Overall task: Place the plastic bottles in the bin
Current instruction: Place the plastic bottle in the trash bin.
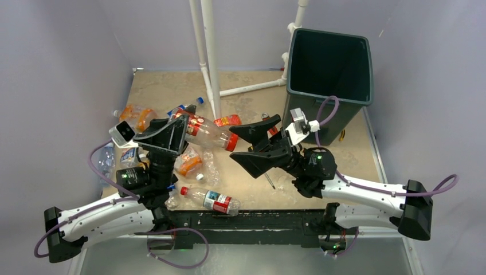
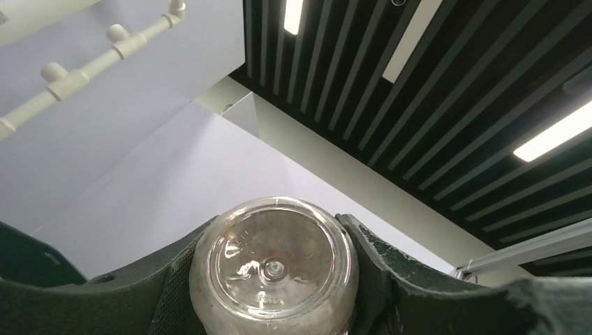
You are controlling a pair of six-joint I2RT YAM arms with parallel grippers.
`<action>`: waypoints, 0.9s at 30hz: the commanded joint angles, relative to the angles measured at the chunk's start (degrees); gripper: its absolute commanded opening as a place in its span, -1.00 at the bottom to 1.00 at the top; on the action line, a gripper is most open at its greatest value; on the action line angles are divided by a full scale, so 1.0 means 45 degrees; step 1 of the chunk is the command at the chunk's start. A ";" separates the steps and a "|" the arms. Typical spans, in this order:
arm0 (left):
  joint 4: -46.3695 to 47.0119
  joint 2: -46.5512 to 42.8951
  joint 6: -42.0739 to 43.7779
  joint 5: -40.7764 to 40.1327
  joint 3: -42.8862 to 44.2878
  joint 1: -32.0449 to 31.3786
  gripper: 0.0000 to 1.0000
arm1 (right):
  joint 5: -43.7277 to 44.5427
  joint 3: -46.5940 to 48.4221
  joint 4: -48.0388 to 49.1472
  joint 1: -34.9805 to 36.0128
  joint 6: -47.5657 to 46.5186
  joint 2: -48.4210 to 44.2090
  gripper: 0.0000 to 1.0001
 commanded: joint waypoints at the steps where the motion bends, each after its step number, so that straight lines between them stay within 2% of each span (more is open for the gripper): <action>1: 0.0550 0.0104 -0.0039 0.0159 0.0000 -0.0011 -1.00 | 0.0042 0.0685 0.0486 -0.0043 0.0170 0.0209 0.70; 4: 0.0660 0.0283 -0.0165 0.0182 -0.0078 -0.0011 -1.00 | -0.0375 0.1012 0.0595 -0.0053 0.0325 0.0550 0.53; 7: 0.0573 0.0372 -0.0186 0.0180 -0.0074 -0.0011 -1.00 | -0.0561 0.1132 0.0678 -0.0053 0.0421 0.0688 0.48; 8: 0.0488 0.0390 -0.0198 0.0197 -0.0050 -0.0011 -1.00 | -0.0577 0.1185 0.0579 -0.0053 0.0422 0.0694 0.38; 9: 0.0422 0.0412 -0.0194 0.0233 -0.0012 -0.0011 -1.00 | -0.0606 0.1248 0.0474 -0.0050 0.0405 0.0714 0.23; 13: -0.0030 0.0477 -0.0188 0.0682 0.0168 -0.0011 -1.00 | -0.0685 0.1333 0.0209 -0.0053 0.0408 0.0694 -0.61; 14: -0.0483 0.0450 0.0022 0.1036 0.0366 -0.0011 -0.92 | -0.0802 0.1420 -0.0173 -0.0053 0.0303 0.0609 -0.93; 15: -0.1612 0.0335 0.0302 0.1412 0.0669 -0.0011 -0.63 | -0.0861 0.1585 -0.0826 -0.0053 0.0085 0.0419 -1.00; 18: -0.5400 -0.0540 0.1545 0.1782 0.1902 -0.0011 0.19 | -0.0515 0.2230 -0.4045 -0.0053 -0.0986 -0.0590 -1.00; 20: -0.8127 -0.1510 0.2588 0.1359 0.2748 -0.0011 0.56 | 0.0069 0.2838 -0.7018 -0.0048 -0.1992 -0.1502 -1.00; 22: -1.0721 -0.2310 0.3702 0.0682 0.3570 -0.0011 0.80 | 0.0691 0.3855 -1.0220 -0.0053 -0.2695 -0.2301 -1.00; 24: -1.3483 -0.2692 0.4629 -0.0182 0.4626 -0.0011 0.87 | 0.1389 0.4856 -1.3552 -0.0050 -0.3133 -0.2840 -1.00; 27: -1.7028 -0.2417 0.5710 -0.0954 0.6151 -0.0011 0.94 | 0.2236 0.6308 -1.7435 -0.0053 -0.3470 -0.3140 -1.00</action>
